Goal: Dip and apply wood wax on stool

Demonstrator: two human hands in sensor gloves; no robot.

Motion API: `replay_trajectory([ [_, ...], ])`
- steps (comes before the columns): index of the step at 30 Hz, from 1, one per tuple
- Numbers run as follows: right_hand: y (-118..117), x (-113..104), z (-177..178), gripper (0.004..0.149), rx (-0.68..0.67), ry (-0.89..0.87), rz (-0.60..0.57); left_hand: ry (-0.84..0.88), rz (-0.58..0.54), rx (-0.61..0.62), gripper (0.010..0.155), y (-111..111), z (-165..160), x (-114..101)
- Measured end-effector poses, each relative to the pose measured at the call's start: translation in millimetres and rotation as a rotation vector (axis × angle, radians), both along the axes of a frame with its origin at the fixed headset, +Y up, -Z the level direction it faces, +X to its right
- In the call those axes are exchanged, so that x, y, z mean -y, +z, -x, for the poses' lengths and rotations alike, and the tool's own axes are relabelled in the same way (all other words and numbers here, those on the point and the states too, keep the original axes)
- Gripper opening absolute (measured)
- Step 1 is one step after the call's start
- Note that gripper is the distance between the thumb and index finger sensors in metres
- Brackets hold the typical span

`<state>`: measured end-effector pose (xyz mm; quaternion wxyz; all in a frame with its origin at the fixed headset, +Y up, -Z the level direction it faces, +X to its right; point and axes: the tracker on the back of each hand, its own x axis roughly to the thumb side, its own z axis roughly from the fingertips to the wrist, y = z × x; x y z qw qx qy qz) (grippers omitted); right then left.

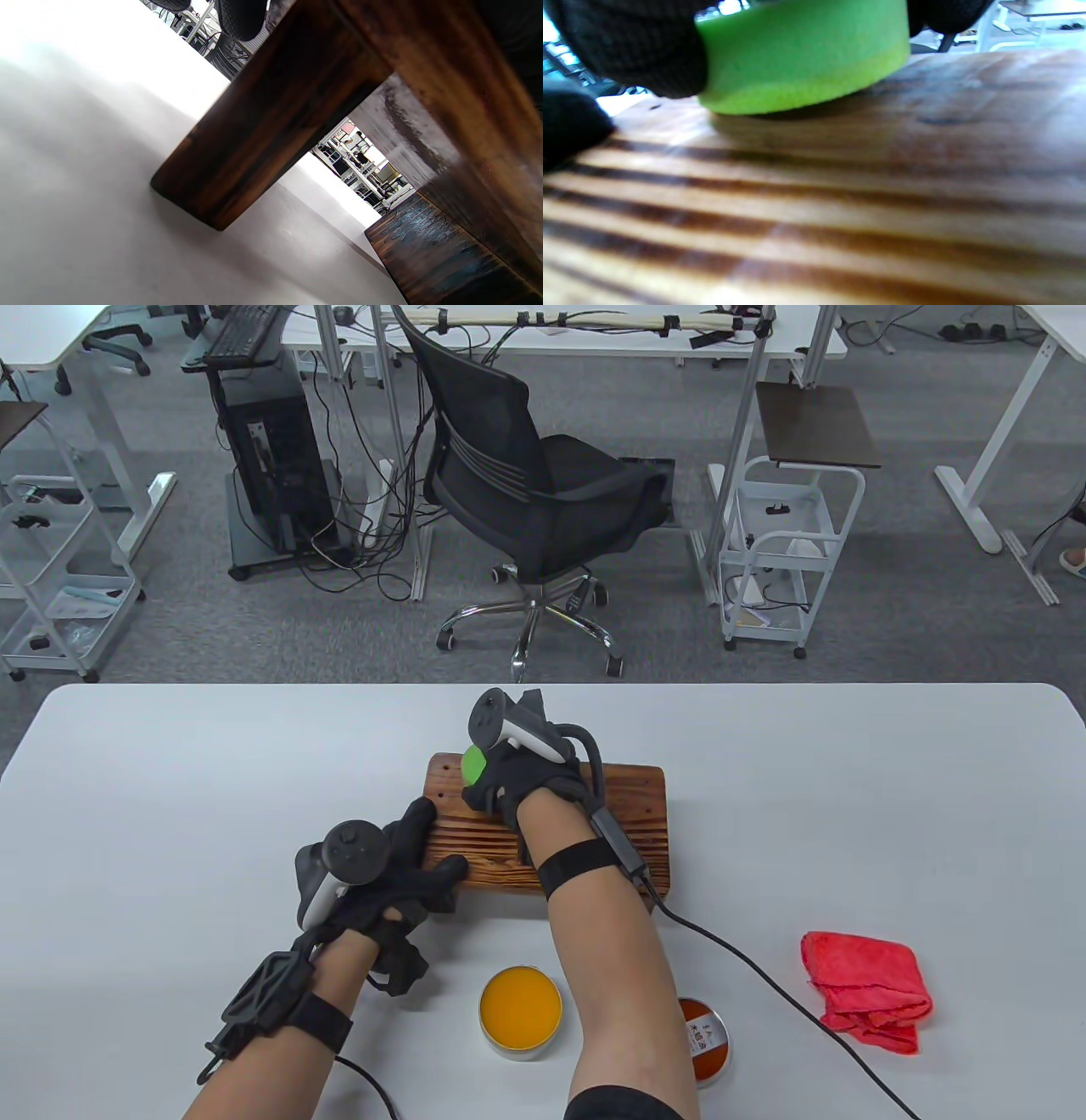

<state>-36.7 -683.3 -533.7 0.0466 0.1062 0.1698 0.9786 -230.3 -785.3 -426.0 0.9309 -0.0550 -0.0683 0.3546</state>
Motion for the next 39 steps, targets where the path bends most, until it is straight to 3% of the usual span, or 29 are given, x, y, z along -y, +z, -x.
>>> replay_trajectory([
  [8,-7.4,0.4,5.4,0.093,0.054,0.009,0.004,0.002,0.002,0.001,0.106,-0.3,0.3,0.2],
  [14,5.9,-1.3,14.4,0.093,-0.047,0.002,-0.006,0.007,0.002,0.001,0.107,-0.1,0.2,0.5],
  [21,-4.3,1.2,18.7,0.093,0.022,-0.016,0.002,0.004,0.000,0.000,0.106,-0.2,0.4,0.7],
  [27,4.8,-0.6,23.2,0.093,-0.064,-0.030,0.011,0.005,0.000,0.002,0.107,-0.2,0.3,0.9],
  [34,-5.1,1.7,24.5,0.094,0.009,-0.034,0.008,0.005,-0.002,0.005,0.107,-0.7,0.2,1.3],
  [39,1.0,3.6,27.8,0.094,-0.065,-0.061,0.010,0.005,-0.001,0.004,0.107,-0.5,0.1,1.4],
])
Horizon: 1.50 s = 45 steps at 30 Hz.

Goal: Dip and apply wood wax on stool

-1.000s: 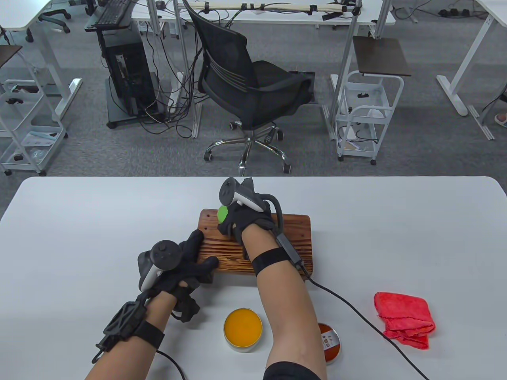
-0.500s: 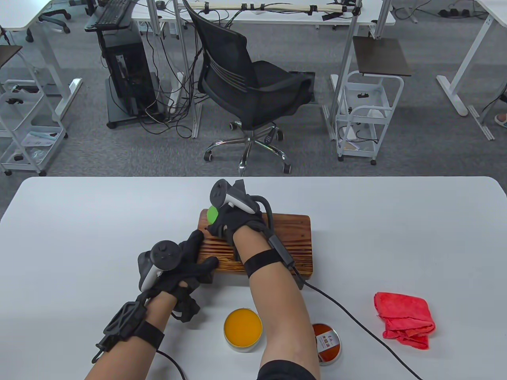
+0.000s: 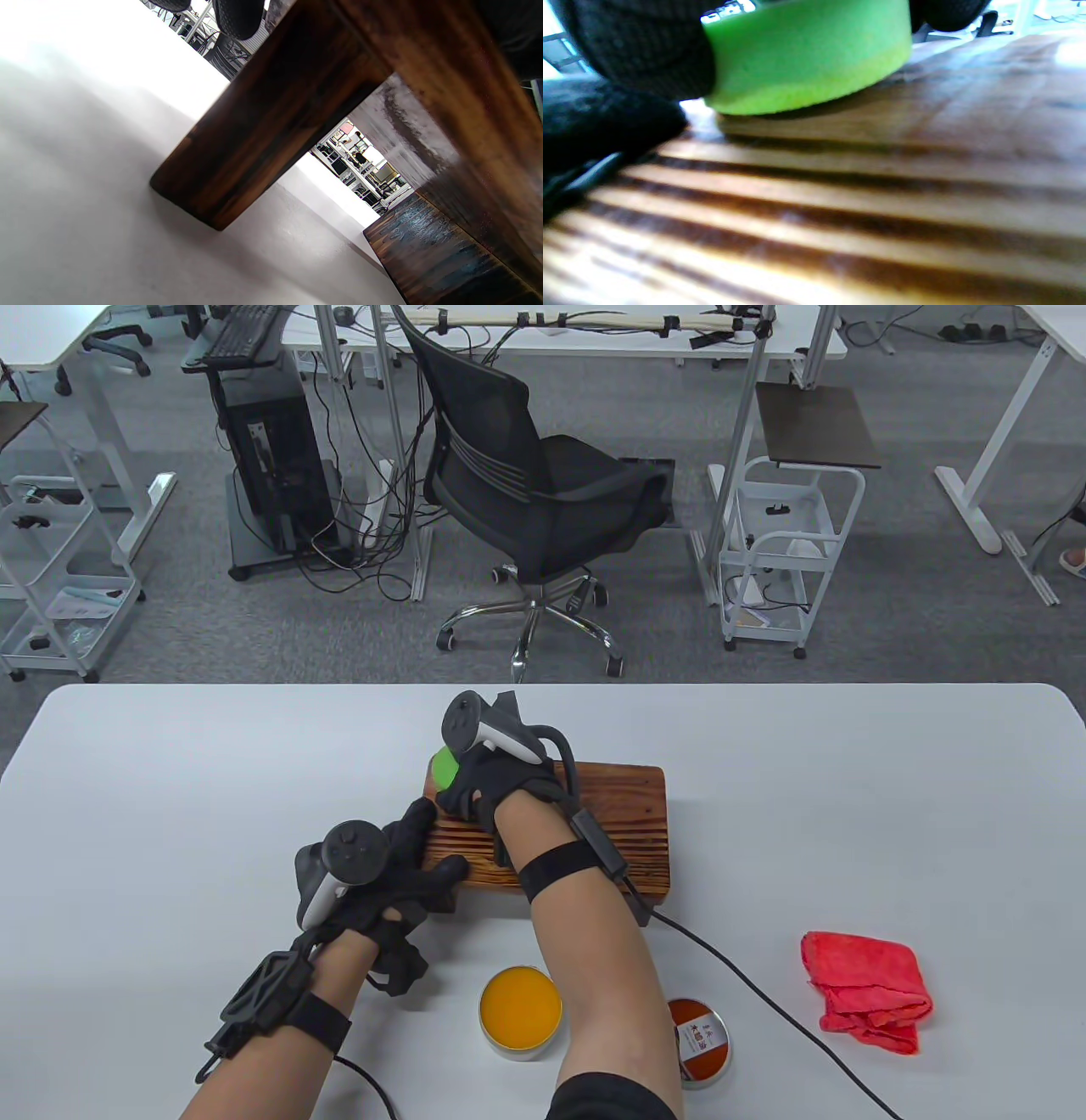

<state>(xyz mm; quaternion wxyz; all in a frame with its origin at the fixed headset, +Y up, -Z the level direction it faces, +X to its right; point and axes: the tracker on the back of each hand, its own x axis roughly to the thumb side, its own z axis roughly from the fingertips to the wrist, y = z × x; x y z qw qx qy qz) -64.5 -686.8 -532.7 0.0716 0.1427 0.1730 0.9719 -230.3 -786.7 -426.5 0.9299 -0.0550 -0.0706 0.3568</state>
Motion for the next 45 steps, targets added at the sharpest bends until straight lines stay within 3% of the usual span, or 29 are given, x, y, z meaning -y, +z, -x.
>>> replay_trajectory([
  [8,3.4,-0.3,-8.0,0.099,0.014,-0.031,-0.053,-0.004,-0.004,-0.004,0.106,0.2,-0.2,0.2],
  [14,8.3,-21.0,-46.1,0.100,0.085,-0.082,-0.154,-0.007,-0.002,-0.002,0.107,-0.1,0.0,0.1],
  [22,29.0,-67.6,-170.9,0.102,0.314,-0.132,-0.303,-0.001,0.003,0.003,0.106,-0.6,0.7,0.5],
  [26,42.4,-71.6,-239.7,0.103,0.474,-0.109,-0.339,-0.008,0.004,0.004,0.106,-0.8,1.0,0.2],
  [29,50.2,-59.0,-281.0,0.103,0.578,-0.089,-0.334,-0.010,0.003,0.004,0.107,-0.7,1.0,0.0],
  [34,56.0,-13.7,-318.6,0.104,0.673,-0.063,-0.290,-0.012,0.002,0.004,0.107,-0.9,1.3,0.1],
  [42,50.4,49.6,-324.1,0.104,0.721,-0.017,-0.234,-0.010,0.001,0.005,0.107,-0.9,1.2,0.4],
  [45,47.5,64.3,-320.7,0.104,0.722,0.009,-0.211,-0.009,0.001,0.007,0.107,-1.1,1.3,0.5],
])
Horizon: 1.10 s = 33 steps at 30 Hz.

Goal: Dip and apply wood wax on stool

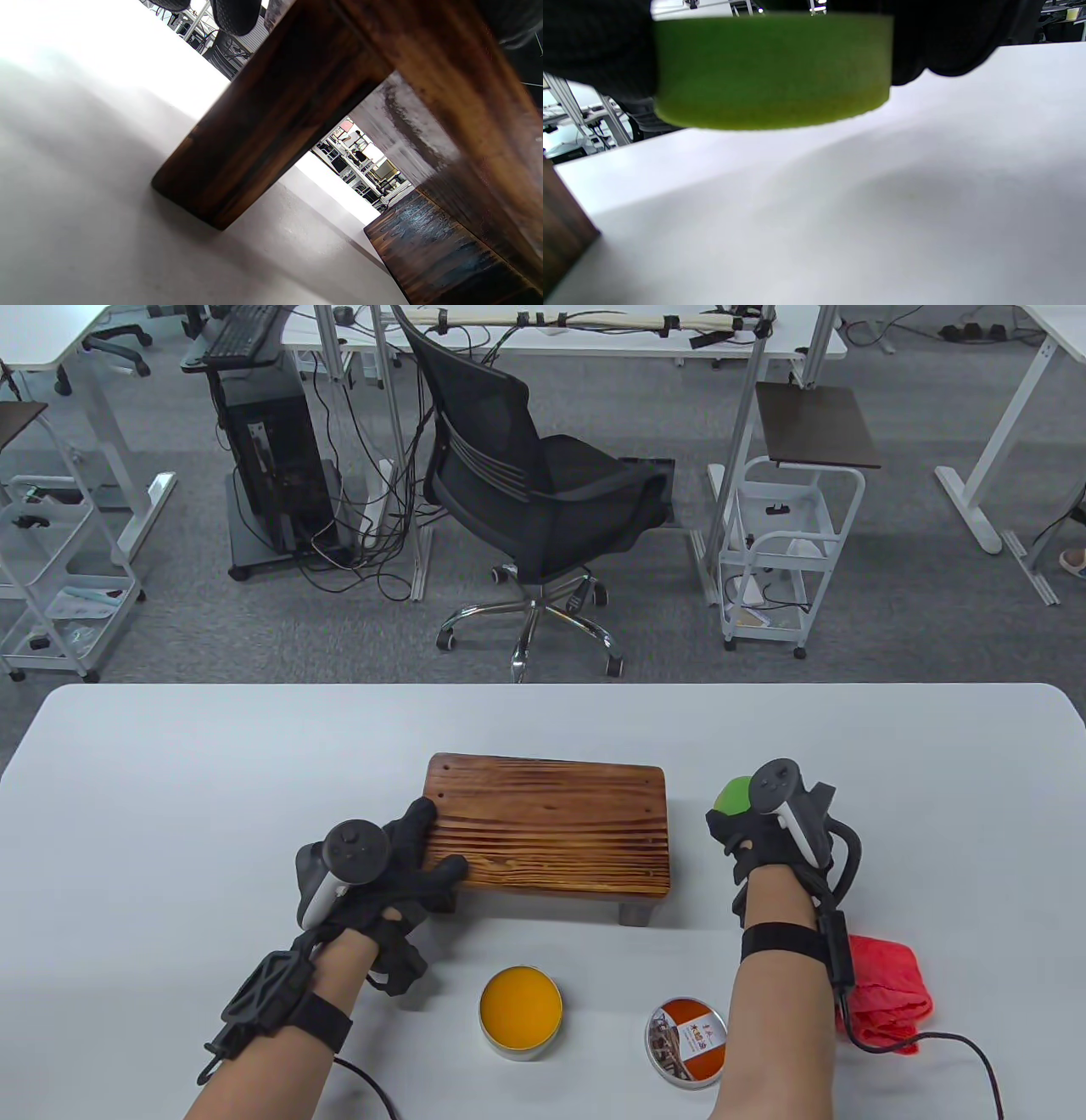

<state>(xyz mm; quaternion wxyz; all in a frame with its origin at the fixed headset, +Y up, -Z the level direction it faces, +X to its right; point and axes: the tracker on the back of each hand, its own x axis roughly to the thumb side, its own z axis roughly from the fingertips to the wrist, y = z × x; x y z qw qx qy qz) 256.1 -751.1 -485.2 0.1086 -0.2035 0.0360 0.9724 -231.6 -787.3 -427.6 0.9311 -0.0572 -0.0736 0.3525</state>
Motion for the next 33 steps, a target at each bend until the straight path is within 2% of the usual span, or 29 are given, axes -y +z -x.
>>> replay_trajectory([
  [6,-4.0,25.9,7.0,0.103,0.011,0.009,0.066,0.001,0.001,0.001,0.107,-0.2,-0.3,0.2],
  [15,-4.9,41.5,10.7,0.104,0.015,0.024,0.079,0.004,0.001,-0.001,0.107,0.1,-0.8,0.6],
  [24,-6.8,45.7,15.5,0.106,0.005,0.057,0.142,0.001,0.001,-0.001,0.107,0.1,-0.9,0.5],
  [33,-6.7,45.2,15.1,0.112,0.011,0.000,0.222,-0.014,0.004,-0.001,0.107,-0.5,-0.5,-0.4],
])
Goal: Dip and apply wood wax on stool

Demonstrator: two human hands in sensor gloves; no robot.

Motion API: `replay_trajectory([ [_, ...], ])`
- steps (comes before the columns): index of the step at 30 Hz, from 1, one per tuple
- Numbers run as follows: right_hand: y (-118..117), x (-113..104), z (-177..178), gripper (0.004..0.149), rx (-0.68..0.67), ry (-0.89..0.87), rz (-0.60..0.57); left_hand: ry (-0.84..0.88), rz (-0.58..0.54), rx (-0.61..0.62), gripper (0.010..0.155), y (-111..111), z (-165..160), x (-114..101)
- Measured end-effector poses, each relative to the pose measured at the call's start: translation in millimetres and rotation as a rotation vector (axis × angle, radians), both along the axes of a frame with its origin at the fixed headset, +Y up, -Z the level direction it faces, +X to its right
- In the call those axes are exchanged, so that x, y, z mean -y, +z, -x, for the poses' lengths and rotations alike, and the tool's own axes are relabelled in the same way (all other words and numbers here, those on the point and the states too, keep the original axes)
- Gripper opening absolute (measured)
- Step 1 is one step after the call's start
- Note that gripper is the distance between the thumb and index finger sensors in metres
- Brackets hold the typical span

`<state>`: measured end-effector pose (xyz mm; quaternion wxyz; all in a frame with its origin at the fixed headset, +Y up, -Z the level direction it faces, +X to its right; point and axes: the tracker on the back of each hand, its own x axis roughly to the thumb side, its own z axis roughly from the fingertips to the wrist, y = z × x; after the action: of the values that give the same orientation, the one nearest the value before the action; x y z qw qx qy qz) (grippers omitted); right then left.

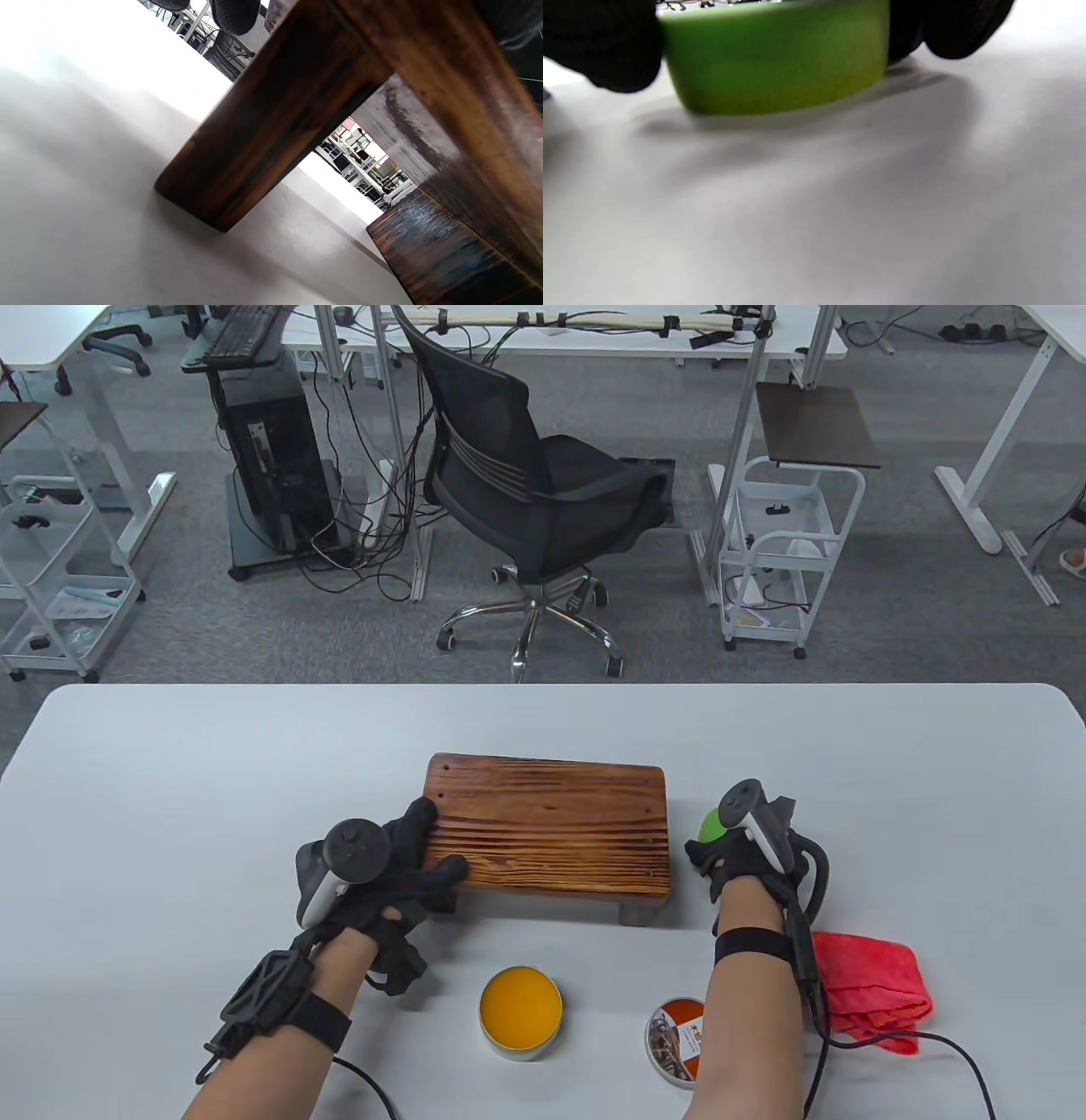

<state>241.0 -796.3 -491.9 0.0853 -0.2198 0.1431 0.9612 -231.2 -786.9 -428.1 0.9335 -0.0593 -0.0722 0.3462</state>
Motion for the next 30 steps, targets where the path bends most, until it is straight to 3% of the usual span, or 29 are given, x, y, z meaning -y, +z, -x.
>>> replay_trajectory([
  [5,2.8,-9.8,0.6,0.116,0.004,-0.053,0.024,-0.011,0.000,-0.009,0.107,-0.4,1.2,-1.5],
  [10,7.5,-33.4,4.8,0.114,-0.018,-0.057,-0.055,-0.011,0.025,-0.017,0.108,-0.4,6.8,-5.6],
  [17,27.4,-76.8,18.0,0.109,-0.147,-0.088,-0.197,-0.017,0.001,-0.035,0.109,9.2,15.4,-22.0],
  [22,56.2,-95.8,24.0,0.106,-0.260,-0.121,-0.213,-0.056,-0.045,-0.013,0.109,30.8,21.2,-41.2],
  [30,111.8,-104.3,33.4,0.110,-0.432,-0.076,-0.143,-0.102,-0.125,0.065,0.110,78.8,24.9,-54.4],
])
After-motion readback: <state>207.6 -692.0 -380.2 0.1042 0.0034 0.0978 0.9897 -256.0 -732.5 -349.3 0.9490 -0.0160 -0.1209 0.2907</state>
